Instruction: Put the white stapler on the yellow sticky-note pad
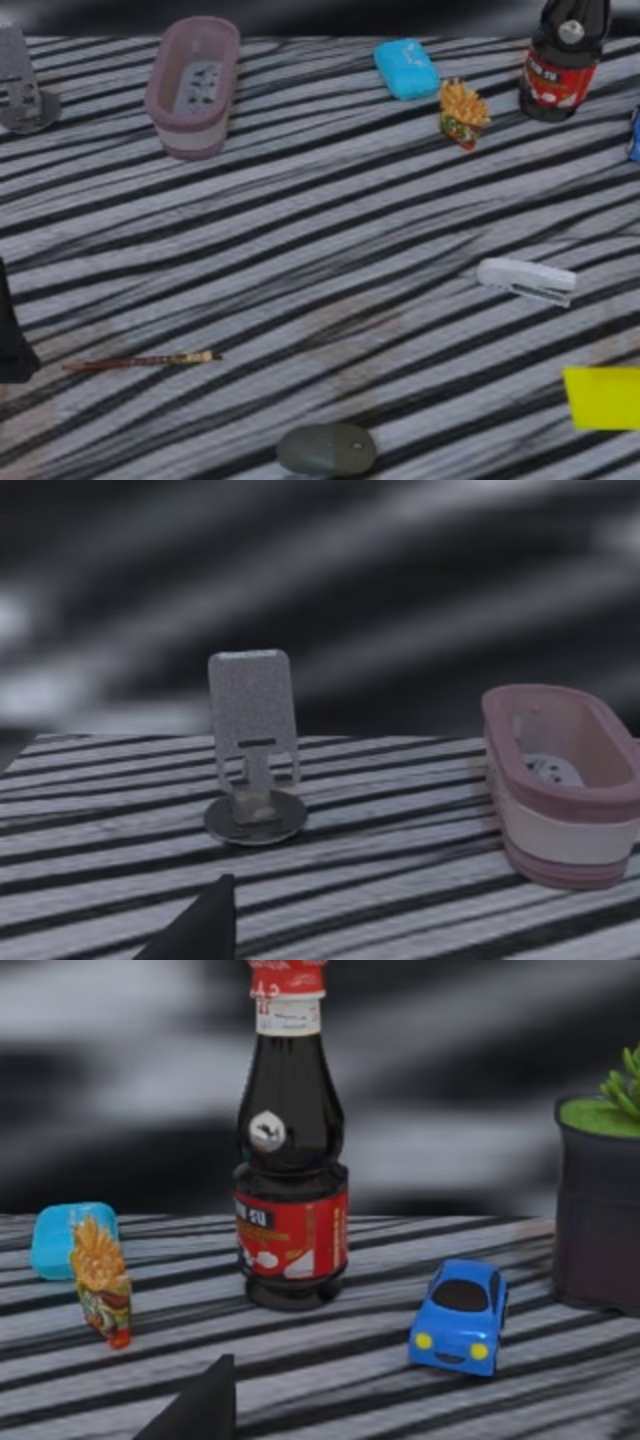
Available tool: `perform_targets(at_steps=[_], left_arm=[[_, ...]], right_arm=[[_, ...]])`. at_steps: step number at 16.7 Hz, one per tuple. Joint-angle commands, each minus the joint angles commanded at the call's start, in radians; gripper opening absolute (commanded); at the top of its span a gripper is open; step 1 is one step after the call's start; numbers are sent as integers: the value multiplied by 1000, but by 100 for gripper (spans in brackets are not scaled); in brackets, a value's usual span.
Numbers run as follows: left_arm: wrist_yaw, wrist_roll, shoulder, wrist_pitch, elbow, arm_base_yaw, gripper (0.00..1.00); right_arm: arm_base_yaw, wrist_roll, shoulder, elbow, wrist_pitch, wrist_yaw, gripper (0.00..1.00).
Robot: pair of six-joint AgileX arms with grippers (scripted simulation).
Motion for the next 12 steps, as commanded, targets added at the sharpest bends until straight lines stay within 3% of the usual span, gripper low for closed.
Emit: perform_targets(at_steps=[6,12], left_arm=[[0,0,0,0,0,0,100],[0,0,0,0,0,0,100]], right_arm=[[24,-56,104,104,-81,-3,100],[104,-271,576,520,-385,-1,100]])
